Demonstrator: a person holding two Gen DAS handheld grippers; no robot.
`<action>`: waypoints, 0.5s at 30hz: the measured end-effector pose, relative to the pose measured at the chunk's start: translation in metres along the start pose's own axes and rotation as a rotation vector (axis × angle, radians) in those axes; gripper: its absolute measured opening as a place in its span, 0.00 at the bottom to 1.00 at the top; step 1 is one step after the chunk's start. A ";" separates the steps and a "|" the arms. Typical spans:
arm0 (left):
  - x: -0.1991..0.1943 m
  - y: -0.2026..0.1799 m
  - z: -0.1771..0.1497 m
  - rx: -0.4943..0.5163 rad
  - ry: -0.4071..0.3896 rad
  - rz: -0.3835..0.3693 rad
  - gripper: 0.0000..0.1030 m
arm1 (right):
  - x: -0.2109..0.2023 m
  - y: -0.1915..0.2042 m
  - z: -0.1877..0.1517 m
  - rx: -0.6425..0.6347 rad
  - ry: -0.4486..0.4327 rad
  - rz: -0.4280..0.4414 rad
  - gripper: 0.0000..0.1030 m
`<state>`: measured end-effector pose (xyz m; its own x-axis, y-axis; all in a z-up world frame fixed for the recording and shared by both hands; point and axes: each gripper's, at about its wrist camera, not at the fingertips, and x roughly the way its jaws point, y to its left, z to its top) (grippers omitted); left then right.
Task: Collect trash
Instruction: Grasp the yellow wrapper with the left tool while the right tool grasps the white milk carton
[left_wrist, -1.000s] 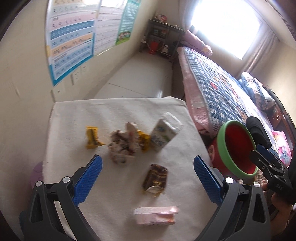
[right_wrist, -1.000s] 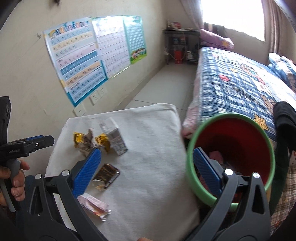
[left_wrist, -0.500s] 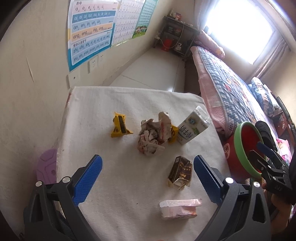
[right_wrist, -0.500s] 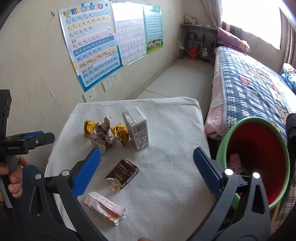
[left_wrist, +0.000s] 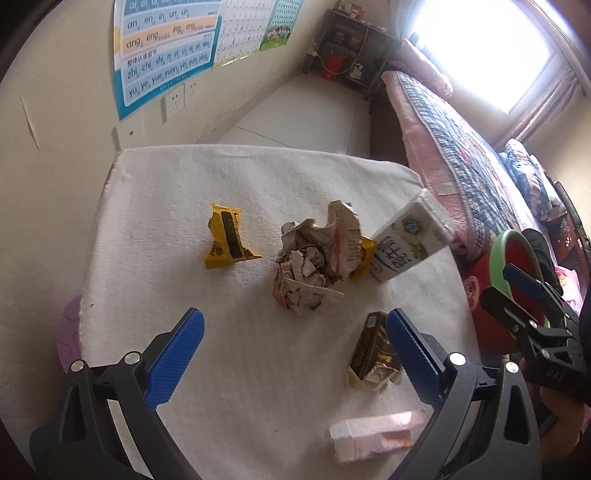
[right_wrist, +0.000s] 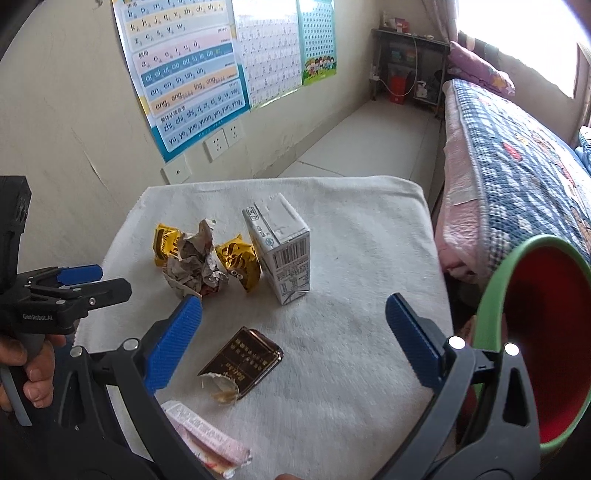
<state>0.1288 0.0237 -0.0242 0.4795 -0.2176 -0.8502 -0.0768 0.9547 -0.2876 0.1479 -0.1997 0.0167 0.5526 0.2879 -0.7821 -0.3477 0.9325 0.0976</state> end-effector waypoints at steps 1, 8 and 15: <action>0.004 0.001 0.002 -0.005 0.003 -0.006 0.92 | 0.004 0.000 0.000 -0.002 0.003 0.002 0.95; 0.027 0.012 0.011 -0.048 0.016 -0.010 0.91 | 0.033 -0.003 0.000 0.008 0.032 0.008 0.95; 0.030 0.046 0.032 -0.148 -0.027 0.044 0.91 | 0.048 -0.002 0.003 0.012 0.039 0.018 0.95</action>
<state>0.1678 0.0681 -0.0485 0.4959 -0.1691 -0.8517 -0.2251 0.9223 -0.3142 0.1771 -0.1876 -0.0193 0.5166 0.2966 -0.8032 -0.3482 0.9298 0.1194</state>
